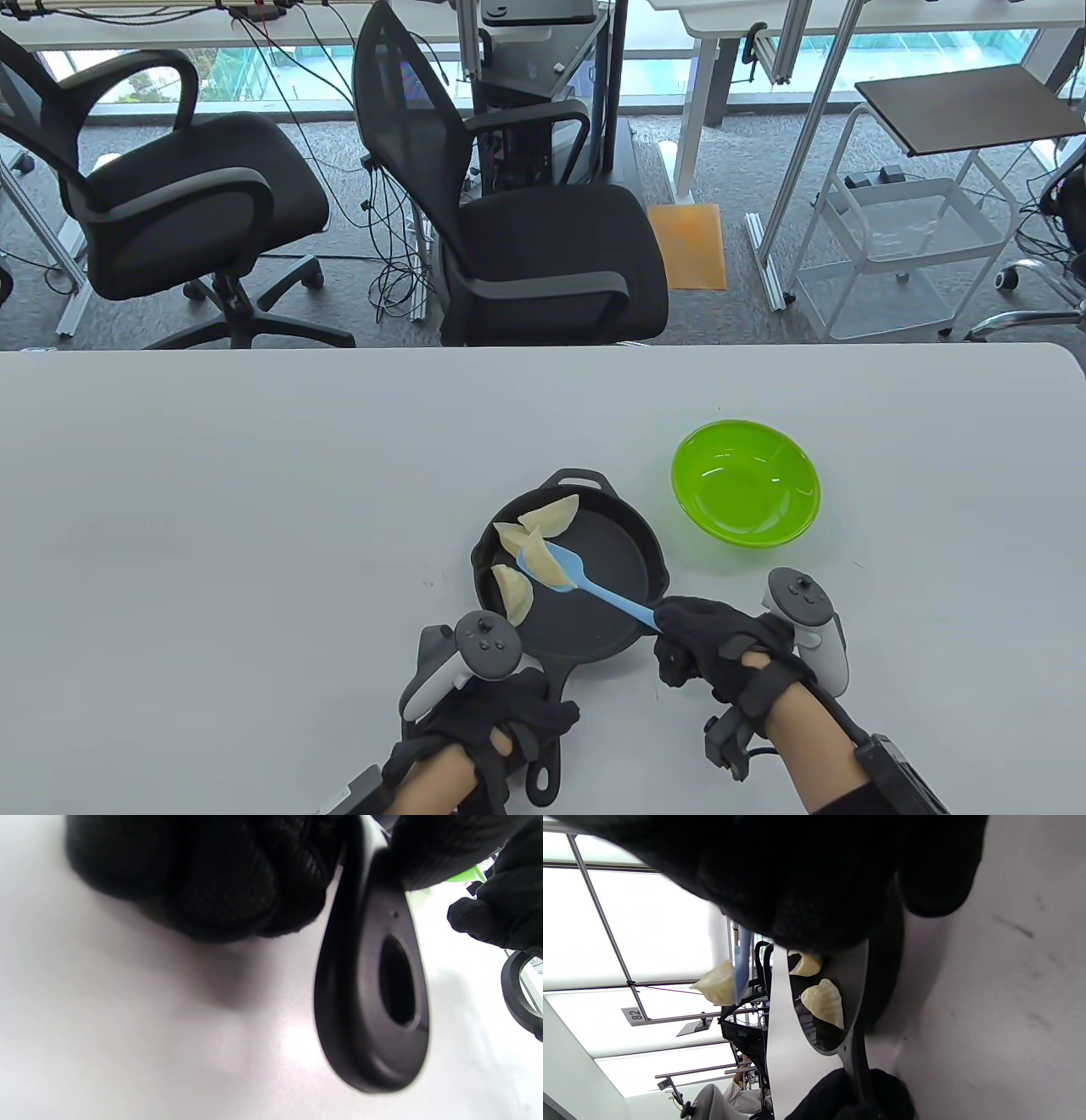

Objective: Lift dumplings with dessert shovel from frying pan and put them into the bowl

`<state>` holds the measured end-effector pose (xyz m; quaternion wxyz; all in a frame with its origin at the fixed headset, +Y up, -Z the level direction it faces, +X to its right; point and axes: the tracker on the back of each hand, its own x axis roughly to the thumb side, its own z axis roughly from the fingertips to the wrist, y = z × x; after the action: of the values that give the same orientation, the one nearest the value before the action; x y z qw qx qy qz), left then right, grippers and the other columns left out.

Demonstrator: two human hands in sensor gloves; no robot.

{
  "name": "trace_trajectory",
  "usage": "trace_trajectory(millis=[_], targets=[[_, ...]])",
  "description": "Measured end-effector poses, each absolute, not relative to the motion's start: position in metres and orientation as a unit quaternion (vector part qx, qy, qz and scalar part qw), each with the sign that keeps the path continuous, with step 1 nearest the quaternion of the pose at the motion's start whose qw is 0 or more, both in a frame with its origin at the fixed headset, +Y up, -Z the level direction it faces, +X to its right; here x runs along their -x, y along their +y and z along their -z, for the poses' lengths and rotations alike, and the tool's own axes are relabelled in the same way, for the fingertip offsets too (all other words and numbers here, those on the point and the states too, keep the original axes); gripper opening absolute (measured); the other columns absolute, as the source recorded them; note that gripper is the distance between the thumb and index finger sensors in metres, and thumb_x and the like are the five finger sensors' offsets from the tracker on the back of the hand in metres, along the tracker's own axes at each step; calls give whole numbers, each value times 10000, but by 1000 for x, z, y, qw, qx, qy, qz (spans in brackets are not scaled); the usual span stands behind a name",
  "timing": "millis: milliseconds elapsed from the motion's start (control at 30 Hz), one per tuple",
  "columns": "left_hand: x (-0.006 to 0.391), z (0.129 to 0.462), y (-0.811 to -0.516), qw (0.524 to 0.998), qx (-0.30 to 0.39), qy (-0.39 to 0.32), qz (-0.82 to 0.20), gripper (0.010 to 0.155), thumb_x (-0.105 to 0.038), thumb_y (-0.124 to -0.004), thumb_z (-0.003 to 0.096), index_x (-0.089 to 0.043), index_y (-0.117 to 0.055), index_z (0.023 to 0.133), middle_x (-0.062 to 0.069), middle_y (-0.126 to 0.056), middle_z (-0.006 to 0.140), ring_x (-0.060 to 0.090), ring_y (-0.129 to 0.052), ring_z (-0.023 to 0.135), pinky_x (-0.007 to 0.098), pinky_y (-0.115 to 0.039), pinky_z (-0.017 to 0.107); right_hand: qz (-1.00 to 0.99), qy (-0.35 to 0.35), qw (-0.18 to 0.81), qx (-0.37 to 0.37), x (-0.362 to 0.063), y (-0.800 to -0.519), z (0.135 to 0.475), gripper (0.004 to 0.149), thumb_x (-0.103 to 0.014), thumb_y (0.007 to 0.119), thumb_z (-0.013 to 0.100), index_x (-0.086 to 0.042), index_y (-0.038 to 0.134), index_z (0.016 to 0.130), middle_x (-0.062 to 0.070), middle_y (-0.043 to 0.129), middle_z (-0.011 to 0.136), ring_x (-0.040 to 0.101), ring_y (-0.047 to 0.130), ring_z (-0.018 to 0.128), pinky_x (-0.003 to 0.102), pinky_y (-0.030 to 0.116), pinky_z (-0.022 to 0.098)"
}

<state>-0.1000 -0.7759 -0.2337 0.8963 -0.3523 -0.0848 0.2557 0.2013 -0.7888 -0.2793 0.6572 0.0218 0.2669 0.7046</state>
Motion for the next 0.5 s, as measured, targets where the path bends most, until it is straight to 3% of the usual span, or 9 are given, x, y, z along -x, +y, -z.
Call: trace_trajectory(millis=[500], targets=[[102, 235, -775, 890, 363, -83, -265, 668, -723, -745, 480, -240, -752, 940, -61, -1027, 623, 254, -1048, 415, 446, -881, 376, -676, 216, 704, 10, -211, -785, 279, 531, -448, 738, 549, -79, 817, 922, -86, 959, 542, 169, 1009, 396, 556, 750, 564]])
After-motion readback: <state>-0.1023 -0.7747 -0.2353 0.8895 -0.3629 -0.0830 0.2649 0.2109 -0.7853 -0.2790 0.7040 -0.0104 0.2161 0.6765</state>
